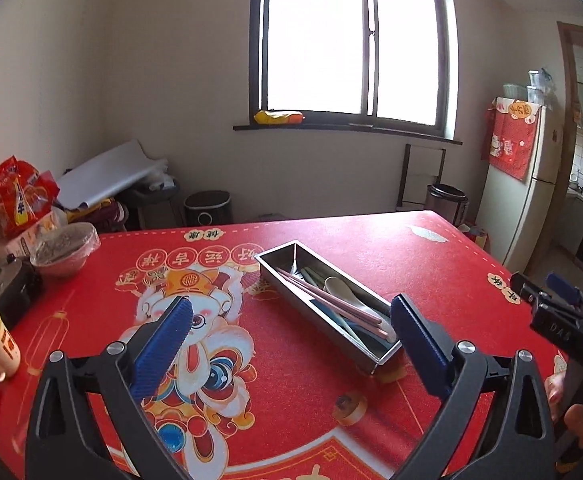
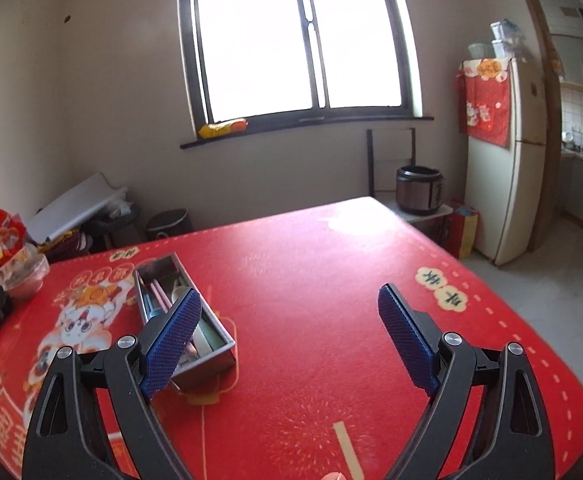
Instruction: Organize utensils
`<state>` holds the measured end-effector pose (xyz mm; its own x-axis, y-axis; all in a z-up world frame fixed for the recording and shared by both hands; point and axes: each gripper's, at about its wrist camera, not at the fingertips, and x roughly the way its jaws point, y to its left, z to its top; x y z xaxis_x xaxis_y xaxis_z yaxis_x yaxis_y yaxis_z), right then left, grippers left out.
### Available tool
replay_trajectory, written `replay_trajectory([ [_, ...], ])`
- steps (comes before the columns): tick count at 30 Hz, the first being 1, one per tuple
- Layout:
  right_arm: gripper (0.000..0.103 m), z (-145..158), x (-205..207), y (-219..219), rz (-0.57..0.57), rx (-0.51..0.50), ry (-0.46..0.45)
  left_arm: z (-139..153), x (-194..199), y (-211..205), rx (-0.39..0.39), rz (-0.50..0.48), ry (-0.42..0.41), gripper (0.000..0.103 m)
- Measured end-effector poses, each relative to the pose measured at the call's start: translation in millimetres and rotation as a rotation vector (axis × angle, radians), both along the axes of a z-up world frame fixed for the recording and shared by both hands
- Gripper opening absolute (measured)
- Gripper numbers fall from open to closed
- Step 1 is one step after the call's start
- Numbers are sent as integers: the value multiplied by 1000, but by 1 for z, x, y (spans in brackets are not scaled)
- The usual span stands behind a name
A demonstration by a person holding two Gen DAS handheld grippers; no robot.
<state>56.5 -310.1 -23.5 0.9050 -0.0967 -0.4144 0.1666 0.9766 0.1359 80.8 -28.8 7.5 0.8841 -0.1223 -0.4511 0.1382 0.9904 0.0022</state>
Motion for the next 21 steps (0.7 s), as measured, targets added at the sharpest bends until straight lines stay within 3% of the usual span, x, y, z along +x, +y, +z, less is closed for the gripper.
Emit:
replay_trajectory([
  [8,87,42,-57,8,-146,-95,-80,19,-40,5,-22,-39,-87,97],
  [21,87,43,-73,9,-180,-119,-56,13,-56,2,-6,-26,-115,97],
])
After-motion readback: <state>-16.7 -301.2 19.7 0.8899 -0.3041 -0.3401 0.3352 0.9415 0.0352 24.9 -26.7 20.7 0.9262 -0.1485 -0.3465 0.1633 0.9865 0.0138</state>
